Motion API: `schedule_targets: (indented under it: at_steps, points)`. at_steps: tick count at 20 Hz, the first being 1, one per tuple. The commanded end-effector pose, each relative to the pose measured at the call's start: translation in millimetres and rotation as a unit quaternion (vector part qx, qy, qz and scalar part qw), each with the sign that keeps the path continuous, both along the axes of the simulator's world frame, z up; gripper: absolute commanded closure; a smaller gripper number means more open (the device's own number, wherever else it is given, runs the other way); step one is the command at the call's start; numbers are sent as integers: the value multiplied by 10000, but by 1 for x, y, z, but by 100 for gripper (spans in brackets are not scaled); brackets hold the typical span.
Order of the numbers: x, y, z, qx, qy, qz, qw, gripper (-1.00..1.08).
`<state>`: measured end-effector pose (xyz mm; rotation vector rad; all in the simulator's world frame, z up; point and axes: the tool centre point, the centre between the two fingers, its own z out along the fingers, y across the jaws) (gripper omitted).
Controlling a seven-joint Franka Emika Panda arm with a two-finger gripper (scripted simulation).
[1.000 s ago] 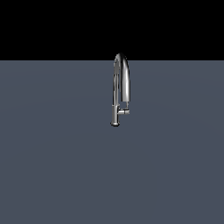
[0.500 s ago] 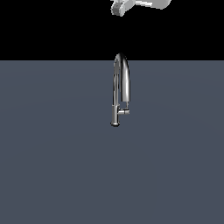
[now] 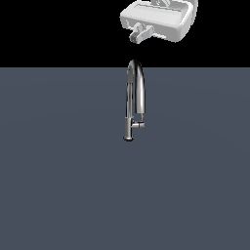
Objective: Turn on the faucet by rotating a designated handle.
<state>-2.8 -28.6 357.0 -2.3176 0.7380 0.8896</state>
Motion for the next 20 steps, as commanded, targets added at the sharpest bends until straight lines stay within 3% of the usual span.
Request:
schedule_targets:
  at_steps: [1,11,16,20]
  points:
    - [11,-4,-12,177,190,-182,9995,108]
    - [51,-19,-68,900,982,-946,9866,108]
    - [68,-26,-102,1286,1408,-1359,9722,108]
    - [80,-31,-132,1610,1767,-1710,9558,108]
